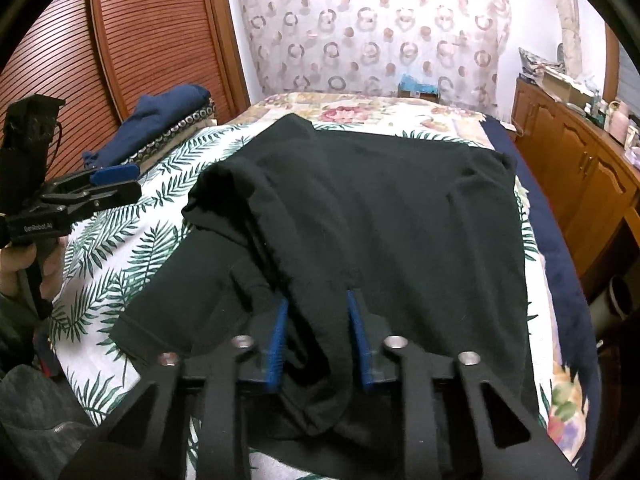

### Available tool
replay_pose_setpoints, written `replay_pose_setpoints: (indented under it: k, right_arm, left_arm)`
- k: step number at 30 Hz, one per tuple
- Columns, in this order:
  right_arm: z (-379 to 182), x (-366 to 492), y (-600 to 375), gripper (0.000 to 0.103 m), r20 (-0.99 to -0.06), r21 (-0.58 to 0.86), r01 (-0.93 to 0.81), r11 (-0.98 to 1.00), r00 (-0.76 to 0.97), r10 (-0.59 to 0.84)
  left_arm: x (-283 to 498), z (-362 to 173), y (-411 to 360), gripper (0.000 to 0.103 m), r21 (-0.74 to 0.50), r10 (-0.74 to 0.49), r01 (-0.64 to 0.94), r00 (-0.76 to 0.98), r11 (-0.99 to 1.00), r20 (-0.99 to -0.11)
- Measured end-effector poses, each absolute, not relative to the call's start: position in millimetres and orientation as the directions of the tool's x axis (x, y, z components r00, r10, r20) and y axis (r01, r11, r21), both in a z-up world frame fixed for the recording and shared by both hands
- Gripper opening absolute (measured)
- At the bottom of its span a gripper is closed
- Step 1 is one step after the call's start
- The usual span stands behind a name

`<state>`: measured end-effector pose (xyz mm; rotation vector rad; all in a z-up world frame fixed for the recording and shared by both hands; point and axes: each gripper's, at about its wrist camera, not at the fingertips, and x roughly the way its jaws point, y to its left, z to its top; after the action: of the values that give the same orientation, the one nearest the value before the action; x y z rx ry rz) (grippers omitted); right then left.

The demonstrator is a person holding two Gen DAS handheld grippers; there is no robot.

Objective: Fold small clothes
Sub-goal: 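Grasp the shirt edge with the right gripper and lift it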

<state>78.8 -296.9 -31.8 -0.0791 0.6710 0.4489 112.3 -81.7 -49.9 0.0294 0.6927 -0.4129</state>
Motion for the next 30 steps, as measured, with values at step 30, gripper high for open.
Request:
replay_pose_setpoints:
  k: [30]
  right_arm:
    - [-21, 38, -344, 0.014, -0.572, -0.042, -0.286, 0.957, 0.792, 0.212]
  left_arm:
    - [105, -41, -85, 0.078, -0.125, -0.378, 0.378, 0.727, 0.917, -0.574]
